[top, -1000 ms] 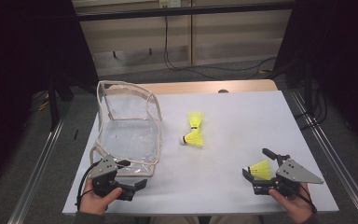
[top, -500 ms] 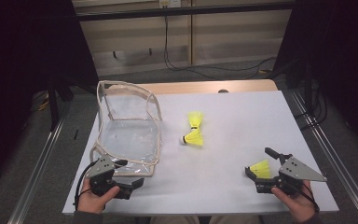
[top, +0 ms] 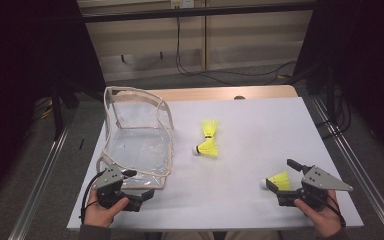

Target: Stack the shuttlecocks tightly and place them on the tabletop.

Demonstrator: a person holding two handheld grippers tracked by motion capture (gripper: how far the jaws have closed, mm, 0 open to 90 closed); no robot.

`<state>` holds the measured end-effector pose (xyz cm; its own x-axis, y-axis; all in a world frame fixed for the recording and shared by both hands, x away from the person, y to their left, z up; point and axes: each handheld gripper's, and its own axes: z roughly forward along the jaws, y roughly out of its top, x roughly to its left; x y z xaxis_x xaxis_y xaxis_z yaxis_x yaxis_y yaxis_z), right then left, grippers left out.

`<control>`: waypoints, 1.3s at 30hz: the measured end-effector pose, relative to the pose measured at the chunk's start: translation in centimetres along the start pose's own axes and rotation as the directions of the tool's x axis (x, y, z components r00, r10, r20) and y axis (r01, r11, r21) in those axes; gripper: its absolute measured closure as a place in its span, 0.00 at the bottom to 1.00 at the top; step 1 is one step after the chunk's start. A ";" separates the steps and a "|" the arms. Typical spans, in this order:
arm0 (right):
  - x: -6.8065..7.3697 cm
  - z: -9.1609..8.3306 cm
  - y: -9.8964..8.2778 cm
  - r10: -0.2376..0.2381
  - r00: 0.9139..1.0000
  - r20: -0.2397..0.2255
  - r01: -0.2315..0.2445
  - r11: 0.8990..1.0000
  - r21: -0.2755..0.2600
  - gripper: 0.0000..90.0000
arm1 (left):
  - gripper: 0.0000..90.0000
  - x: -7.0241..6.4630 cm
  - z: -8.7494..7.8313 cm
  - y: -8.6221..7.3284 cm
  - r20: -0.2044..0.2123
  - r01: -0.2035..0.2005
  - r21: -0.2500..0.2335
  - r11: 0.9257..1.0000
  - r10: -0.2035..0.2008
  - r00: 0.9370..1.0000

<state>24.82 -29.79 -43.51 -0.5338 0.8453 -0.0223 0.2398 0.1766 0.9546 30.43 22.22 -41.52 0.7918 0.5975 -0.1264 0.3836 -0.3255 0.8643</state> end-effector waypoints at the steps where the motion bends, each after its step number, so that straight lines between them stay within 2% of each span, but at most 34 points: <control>1: 0.0 0.0 0.0 0.004 1.000 0.001 -0.004 1.000 0.007 0.05 | 0.05 0.0 0.0 0.0 0.000 0.000 0.000 1.000 0.000 1.000; 12: -0.6 -0.3 -0.4 0.031 1.000 0.003 -0.031 0.998 0.050 0.05 | 0.05 0.0 0.0 0.1 -0.003 0.002 0.001 1.000 -0.002 1.000; 19: -0.8 -0.3 -0.7 0.031 1.000 0.000 -0.031 0.996 0.087 0.03 | 0.05 0.0 0.1 0.1 -0.002 0.002 -0.001 1.000 -0.002 1.000; 25: -1.0 -0.6 -0.7 0.055 0.998 0.006 -0.055 0.993 0.104 0.05 | 0.05 0.0 0.1 0.1 -0.004 -0.001 0.000 1.000 0.001 1.000; 36: -1.4 -1.2 -0.8 0.111 0.993 0.024 -0.114 0.983 0.145 0.20 | 0.05 0.0 0.1 0.1 -0.005 -0.005 0.004 1.000 0.005 1.000; 39: -1.4 -1.3 -0.8 0.121 0.992 0.030 -0.124 0.979 0.159 0.29 | 0.04 0.0 0.2 0.1 -0.005 -0.002 0.001 1.000 0.002 1.000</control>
<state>24.34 -31.77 -43.85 -0.4763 0.8752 0.0842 0.4299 0.1483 0.8906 30.59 22.07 -41.51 0.7901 0.6007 -0.1217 0.3824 -0.3278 0.8639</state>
